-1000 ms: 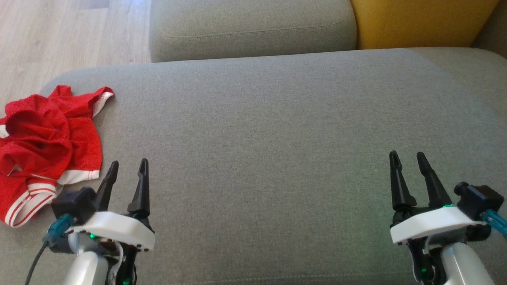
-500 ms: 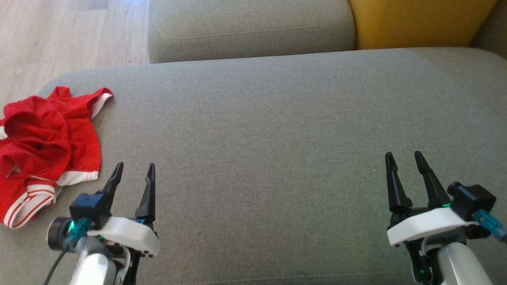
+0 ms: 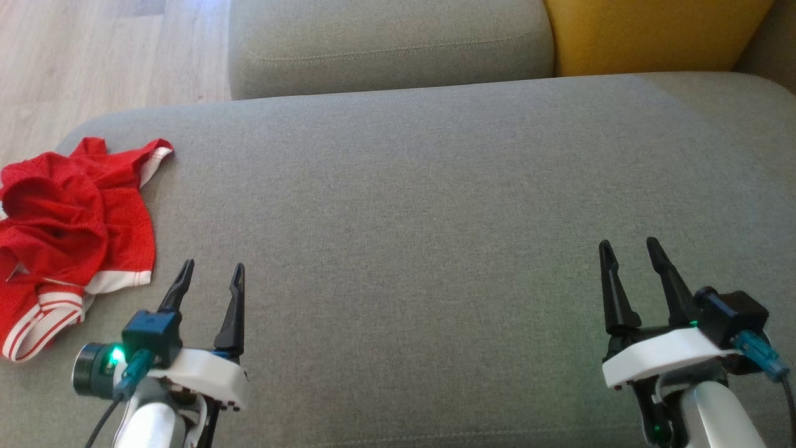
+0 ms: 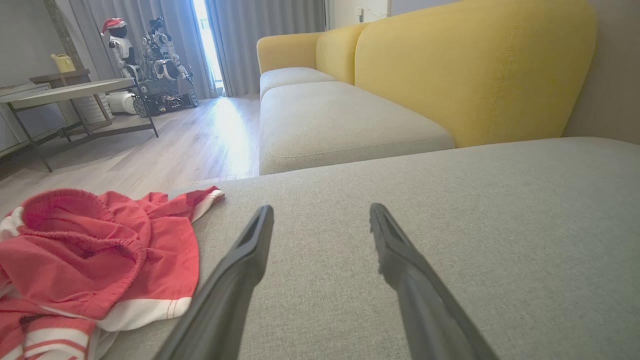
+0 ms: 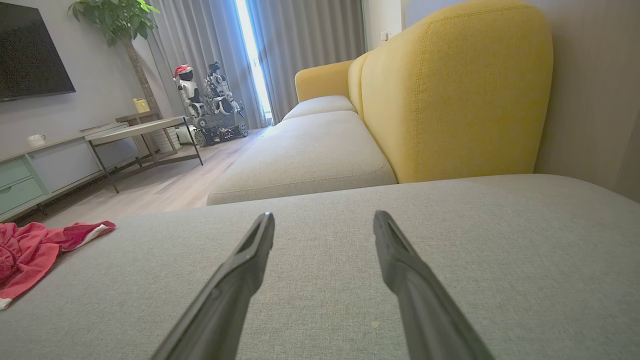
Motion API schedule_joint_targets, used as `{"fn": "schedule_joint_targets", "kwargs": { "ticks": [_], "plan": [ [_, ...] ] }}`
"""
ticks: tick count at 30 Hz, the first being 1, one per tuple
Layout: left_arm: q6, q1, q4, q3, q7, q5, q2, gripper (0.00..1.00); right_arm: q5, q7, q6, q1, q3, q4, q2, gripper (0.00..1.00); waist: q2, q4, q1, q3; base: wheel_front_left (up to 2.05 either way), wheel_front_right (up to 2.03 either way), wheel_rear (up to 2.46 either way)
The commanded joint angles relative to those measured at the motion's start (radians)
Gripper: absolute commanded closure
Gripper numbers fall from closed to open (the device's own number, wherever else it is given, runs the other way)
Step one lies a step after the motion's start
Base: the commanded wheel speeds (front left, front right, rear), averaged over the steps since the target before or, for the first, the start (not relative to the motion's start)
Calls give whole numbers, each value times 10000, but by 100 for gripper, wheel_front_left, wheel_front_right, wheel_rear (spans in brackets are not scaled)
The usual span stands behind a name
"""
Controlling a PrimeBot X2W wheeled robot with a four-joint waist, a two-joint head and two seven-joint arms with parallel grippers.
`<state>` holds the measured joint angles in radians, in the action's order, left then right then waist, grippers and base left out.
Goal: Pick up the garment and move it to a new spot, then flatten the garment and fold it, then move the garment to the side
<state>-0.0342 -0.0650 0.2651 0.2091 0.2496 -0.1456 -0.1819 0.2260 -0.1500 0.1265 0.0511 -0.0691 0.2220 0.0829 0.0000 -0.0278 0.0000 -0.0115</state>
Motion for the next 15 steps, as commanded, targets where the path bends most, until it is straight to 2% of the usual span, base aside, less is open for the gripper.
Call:
{"fn": "schedule_joint_targets", "kwargs": {
  "ticks": [1, 15],
  "plan": [
    [12, -583, -235, -447, 122, 28, -111, 0, -31, -113, 42, 376, -203, -360, 31, 0, 0, 2, 0, 6, 0, 0, 0],
    [149, -544, 113, -956, 122, -408, 170, 0, 468, 5, 42, 360, -187, -267, 53, 0, 0, 42, 0, 61, 0, 0, 0]
  ]
}}
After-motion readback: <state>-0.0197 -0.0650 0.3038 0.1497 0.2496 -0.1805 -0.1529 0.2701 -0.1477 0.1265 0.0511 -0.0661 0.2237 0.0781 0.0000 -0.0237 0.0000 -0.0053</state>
